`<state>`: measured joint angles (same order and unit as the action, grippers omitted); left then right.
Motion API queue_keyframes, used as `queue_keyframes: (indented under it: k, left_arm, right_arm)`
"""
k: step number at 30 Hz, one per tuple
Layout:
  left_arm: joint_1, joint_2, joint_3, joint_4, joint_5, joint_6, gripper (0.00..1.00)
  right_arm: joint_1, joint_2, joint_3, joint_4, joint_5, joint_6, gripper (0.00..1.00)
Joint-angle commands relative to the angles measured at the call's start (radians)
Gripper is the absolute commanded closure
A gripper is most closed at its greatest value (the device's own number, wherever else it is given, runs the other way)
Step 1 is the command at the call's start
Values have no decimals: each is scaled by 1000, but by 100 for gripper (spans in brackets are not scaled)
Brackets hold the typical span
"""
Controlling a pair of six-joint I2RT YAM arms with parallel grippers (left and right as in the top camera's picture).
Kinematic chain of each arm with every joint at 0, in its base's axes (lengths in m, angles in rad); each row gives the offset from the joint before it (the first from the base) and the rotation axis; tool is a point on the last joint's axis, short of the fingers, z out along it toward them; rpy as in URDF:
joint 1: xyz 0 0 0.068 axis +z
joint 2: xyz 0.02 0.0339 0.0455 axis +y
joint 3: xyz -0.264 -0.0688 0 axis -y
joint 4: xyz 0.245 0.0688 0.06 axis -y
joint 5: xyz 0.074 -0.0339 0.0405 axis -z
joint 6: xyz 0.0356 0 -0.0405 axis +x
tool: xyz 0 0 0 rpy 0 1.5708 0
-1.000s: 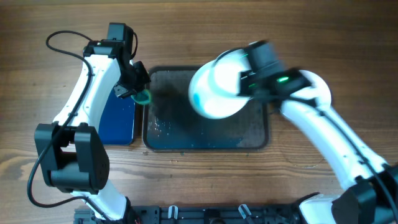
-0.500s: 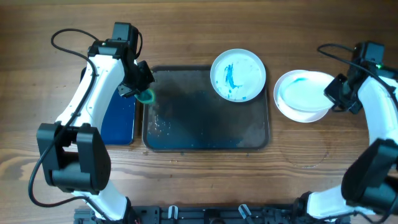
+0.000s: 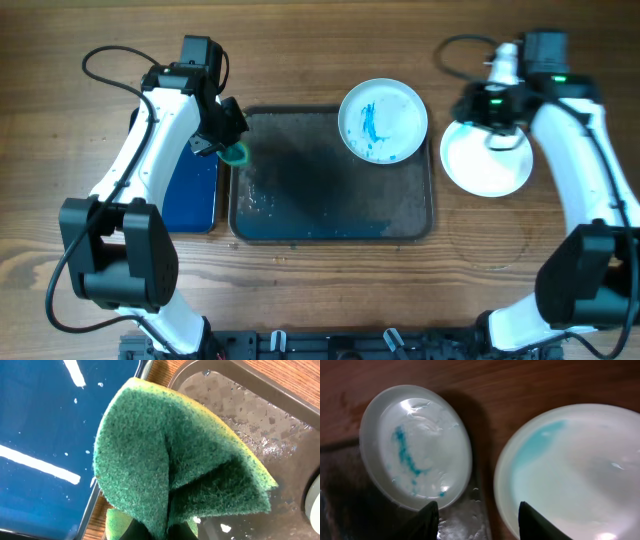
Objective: Clean dirty plates on tray and stack at the side
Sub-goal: 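Grip the upper plate with the right gripper and drag it to tray centre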
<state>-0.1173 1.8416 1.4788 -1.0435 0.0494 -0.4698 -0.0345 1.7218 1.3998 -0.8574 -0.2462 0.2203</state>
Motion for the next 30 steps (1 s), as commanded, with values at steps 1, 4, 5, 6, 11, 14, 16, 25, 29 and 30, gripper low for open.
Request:
queue_keyframes:
  k: [1,4,5,6,11,14,16,25,29,30]
  left_arm:
    - [-5,-7,13,1,9,-10,96]
    - [-5,-7,13,-9,10,-10,96]
    - [-5,-7,13,-13,10,-10,96]
    - [-5,-7,13,-20,10,-10,96]
    - [-5,-7,13,-26,10,-10,96]
    - [-5,-7,13,-26,9,-10,96]
    - [-5,-7,13,-26,10,-10,96]
    - [-5,-7,13,-24,10,-10,96]
    - [-5,-7,13,-24,10,-10,96]
    - [-5,-7,13,-24,10,-10,96]
  right_arm:
    - [126,96,1,47,44,126,59]
    - [212,208,1,69,116,179,62]
    - [222,229,1,68,130,186,64]
    - [231,252,1,64,143,193,66]
    - [235,294,0,22,194,200,74]
    - [246,298,-2,-9,193,187,78]
    - [293,300,-2,-54,122,114,79]
    - [640,300,-2,-100,115,87,73]
    - [716,297,55,-97,110,123,77]
    - [712,294,95,-126,111,125,78]
